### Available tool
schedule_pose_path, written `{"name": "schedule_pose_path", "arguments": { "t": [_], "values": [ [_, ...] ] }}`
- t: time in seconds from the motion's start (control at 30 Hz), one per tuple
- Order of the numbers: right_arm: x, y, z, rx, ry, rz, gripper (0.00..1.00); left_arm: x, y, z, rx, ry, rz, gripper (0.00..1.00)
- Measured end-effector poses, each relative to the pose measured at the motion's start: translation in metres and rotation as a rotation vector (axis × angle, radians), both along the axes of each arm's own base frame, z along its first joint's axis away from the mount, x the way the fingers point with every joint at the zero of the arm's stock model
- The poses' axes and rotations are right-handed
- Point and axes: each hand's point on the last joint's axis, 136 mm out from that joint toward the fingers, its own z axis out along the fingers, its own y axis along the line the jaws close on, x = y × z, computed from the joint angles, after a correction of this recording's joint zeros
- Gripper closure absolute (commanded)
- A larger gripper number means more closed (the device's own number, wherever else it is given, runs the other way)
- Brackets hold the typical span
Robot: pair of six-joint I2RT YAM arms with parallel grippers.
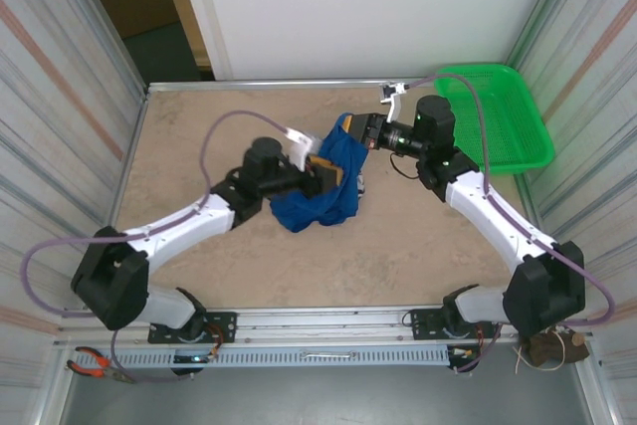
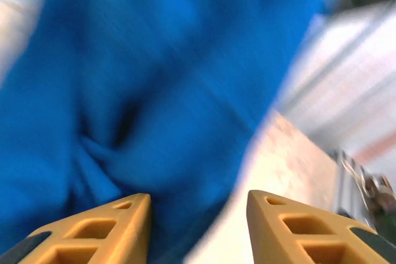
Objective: Fold the inside-out t-shirt
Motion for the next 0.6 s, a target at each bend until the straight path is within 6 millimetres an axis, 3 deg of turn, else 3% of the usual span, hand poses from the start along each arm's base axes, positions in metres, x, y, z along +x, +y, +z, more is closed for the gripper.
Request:
{"name": "schedule_pose_path", "arguments": {
  "t": [0.13, 0.2, 0.3, 0.4, 0.47, 0.6],
  "values": [
    [0.01, -0.007, -0.015, -0.012, 0.035, -0.03, 1.0, -0.034, -0.035, -0.029, 0.03, 0.041, -0.111, 0.44],
    [0.011, -0.012, -0.024, -0.019, 0.057, -0.038, 1.0, -0.035, -0.033, -0.033, 0.035, 0.038, -0.101, 0.42],
    [0.011, -0.019, -0.03, -0.02, 0.072, -0.037, 1.0, -0.024, -0.015, -0.03, 0.034, 0.021, -0.032, 0.4],
    [0.005, -0.026, -0.03, -0.014, 0.069, -0.025, 1.0, -0.004, 0.018, -0.002, 0.003, -0.038, 0.084, 0.39],
    [-0.001, -0.03, -0.025, -0.006, 0.056, -0.01, 1.0, 0.012, 0.042, 0.028, -0.042, -0.099, 0.16, 0.42],
    [-0.011, -0.029, -0.015, 0.005, 0.033, 0.021, 1.0, 0.04, 0.067, 0.063, -0.084, -0.165, 0.245, 0.49]
  ]
}}
